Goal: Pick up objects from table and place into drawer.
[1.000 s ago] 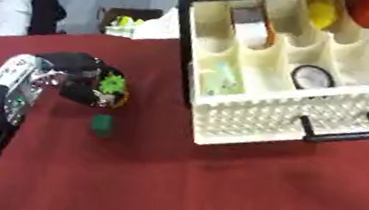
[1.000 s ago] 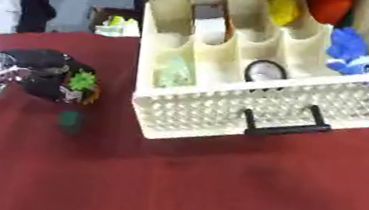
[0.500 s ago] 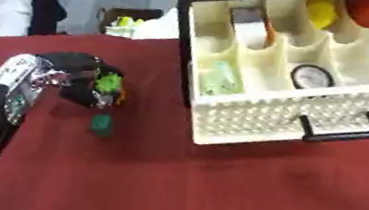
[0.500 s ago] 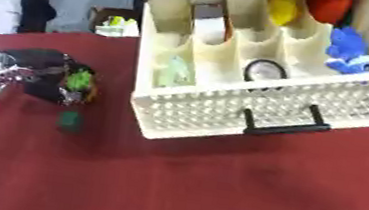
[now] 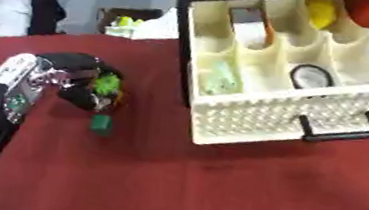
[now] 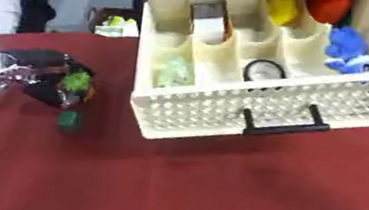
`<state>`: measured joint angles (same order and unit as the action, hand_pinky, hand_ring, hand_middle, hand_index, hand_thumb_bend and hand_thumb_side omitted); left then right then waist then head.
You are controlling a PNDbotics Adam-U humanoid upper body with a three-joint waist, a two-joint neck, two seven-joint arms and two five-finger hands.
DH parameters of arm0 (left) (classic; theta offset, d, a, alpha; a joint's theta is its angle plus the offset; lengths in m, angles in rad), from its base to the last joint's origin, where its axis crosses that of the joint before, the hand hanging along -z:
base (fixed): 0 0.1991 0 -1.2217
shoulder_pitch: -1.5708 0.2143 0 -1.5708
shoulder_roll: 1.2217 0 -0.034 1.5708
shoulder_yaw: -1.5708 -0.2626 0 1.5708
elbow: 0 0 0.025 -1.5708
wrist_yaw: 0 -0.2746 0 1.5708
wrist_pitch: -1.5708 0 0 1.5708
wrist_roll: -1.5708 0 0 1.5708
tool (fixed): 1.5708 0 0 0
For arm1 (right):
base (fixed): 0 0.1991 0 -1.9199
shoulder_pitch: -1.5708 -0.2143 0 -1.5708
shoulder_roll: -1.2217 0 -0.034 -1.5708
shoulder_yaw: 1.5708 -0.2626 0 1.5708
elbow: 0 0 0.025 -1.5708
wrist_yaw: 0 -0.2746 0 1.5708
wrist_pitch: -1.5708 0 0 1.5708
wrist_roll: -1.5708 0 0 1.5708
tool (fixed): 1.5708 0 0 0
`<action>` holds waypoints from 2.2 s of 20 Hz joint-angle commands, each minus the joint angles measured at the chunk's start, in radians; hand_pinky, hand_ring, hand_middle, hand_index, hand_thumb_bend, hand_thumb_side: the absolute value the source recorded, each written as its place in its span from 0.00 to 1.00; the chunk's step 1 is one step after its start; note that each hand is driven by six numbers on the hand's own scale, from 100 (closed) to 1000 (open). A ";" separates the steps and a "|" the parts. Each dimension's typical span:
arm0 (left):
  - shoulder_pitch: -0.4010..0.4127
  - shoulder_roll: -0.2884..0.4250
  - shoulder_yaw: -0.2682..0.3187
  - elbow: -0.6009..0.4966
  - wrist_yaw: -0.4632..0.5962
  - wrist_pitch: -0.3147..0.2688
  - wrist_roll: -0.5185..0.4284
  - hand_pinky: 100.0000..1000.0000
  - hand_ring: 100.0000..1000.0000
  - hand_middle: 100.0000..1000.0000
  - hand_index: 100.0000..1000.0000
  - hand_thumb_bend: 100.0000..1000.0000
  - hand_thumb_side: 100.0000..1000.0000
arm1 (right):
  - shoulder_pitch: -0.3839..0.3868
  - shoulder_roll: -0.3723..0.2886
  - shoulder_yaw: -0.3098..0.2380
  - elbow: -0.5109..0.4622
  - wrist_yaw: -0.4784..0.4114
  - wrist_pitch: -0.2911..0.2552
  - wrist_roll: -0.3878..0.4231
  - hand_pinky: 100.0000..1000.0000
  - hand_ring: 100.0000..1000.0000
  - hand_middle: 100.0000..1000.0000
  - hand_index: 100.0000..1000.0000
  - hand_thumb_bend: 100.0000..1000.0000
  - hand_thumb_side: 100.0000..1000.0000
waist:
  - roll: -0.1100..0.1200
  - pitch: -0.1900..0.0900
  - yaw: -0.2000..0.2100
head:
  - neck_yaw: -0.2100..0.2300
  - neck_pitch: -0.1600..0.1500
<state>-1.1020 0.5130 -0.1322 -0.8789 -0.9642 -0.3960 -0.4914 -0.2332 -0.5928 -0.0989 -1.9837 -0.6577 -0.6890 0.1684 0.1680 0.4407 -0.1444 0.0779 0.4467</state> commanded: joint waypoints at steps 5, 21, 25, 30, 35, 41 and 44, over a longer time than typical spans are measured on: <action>-0.016 0.017 0.005 -0.005 0.035 0.026 0.011 0.00 0.16 0.34 0.82 0.00 0.36 | -0.005 -0.020 -0.013 -0.016 -0.001 -0.003 -0.012 0.78 0.72 0.70 0.78 0.00 1.00 | -0.010 -0.029 0.000 | -0.002 -0.001; -0.022 0.027 -0.002 -0.022 0.108 0.042 0.012 0.00 0.11 0.30 0.77 0.00 0.19 | 0.007 -0.031 -0.020 -0.016 -0.028 0.002 -0.035 0.79 0.72 0.71 0.78 0.00 1.00 | -0.021 -0.066 0.011 | -0.010 0.012; -0.027 0.031 -0.005 -0.037 0.137 0.042 0.003 0.00 0.10 0.29 0.76 0.00 0.17 | 0.011 -0.036 -0.022 -0.016 -0.038 0.007 -0.040 0.79 0.73 0.71 0.78 0.00 1.00 | -0.022 -0.080 0.016 | -0.017 0.018; -0.045 0.027 -0.006 -0.080 0.218 0.042 -0.021 0.00 0.09 0.28 0.75 0.00 0.16 | 0.020 -0.046 -0.021 -0.016 -0.049 0.018 -0.044 0.79 0.73 0.71 0.78 0.00 1.00 | -0.025 -0.105 0.028 | -0.034 0.040; -0.069 0.022 -0.013 -0.160 0.328 0.057 -0.057 0.00 0.08 0.28 0.75 0.00 0.16 | 0.027 -0.055 -0.021 -0.016 -0.064 0.025 -0.045 0.79 0.73 0.71 0.78 0.00 1.00 | -0.028 -0.126 0.035 | -0.049 0.062; -0.096 0.015 -0.045 -0.318 0.456 0.095 -0.084 0.00 0.07 0.27 0.75 0.00 0.16 | 0.039 -0.067 -0.023 -0.016 -0.081 0.039 -0.051 0.79 0.73 0.71 0.78 0.00 1.00 | -0.028 -0.156 0.051 | -0.075 0.091; -0.106 0.013 -0.060 -0.390 0.499 0.120 -0.094 0.00 0.07 0.27 0.76 0.00 0.16 | 0.044 -0.072 -0.022 -0.016 -0.082 0.045 -0.051 0.79 0.73 0.71 0.77 0.00 1.00 | -0.024 -0.165 0.060 | -0.080 0.099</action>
<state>-1.1819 0.5079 -0.1918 -1.2257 -0.4868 -0.2867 -0.5825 -0.1840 -0.6295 -0.1109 -1.9837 -0.7328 -0.6479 0.1185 0.1516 0.2994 -0.0844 0.0018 0.5364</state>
